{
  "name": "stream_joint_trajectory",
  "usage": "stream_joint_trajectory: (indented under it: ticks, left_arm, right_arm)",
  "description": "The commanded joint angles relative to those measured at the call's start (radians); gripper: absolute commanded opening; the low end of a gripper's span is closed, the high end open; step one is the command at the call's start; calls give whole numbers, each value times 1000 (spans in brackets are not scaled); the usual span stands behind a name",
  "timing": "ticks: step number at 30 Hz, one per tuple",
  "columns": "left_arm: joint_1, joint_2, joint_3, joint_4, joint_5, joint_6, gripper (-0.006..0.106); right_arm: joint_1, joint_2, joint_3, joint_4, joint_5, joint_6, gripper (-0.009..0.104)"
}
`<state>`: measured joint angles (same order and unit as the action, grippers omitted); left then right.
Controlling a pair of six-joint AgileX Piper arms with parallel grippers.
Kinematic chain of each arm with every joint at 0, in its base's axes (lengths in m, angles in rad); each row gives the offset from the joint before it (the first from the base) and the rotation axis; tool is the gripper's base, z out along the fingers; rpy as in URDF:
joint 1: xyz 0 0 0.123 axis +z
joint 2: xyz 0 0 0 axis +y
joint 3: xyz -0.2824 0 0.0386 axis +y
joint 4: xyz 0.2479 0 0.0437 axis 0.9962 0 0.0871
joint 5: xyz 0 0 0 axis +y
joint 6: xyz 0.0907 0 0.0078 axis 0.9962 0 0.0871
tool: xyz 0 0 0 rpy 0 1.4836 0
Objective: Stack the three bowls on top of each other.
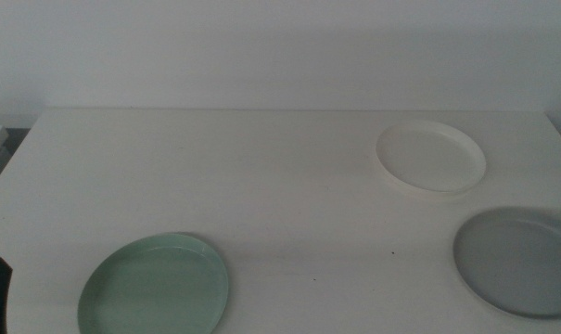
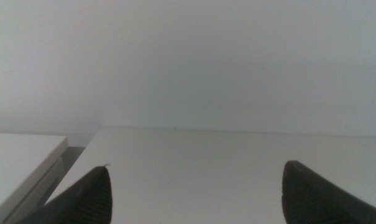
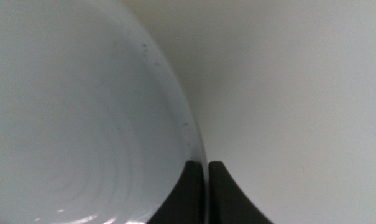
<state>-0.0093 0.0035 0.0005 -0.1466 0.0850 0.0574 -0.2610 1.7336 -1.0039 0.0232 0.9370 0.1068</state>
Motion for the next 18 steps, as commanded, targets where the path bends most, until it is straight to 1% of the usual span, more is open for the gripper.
stream_joint_trajectory:
  ticks: [1, 4, 7, 9, 14, 18]
  left_arm:
    - [0, -3, 0, -1, -13, -2, 94]
    - [0, -3, 0, -1, -13, -2, 94]
    - [0, -3, 0, -1, -13, -2, 94]
    - [0, -3, 0, -1, -13, -2, 94]
    - [0, -3, 0, -1, -13, -2, 94]
    - [0, -3, 0, -1, -13, -2, 94]
  right_arm:
    - [29, -99, -28, -5, 55, 2, -3]
    - [103, -153, -106, 46, 88, -1, -2]
    - [223, -127, -206, 103, 105, 1, -2]
    - [309, -75, -280, 145, 110, 1, -2]
    - [485, 120, -474, 207, 110, 1, -2]
    - [566, 276, -618, 241, 128, -6, -2]
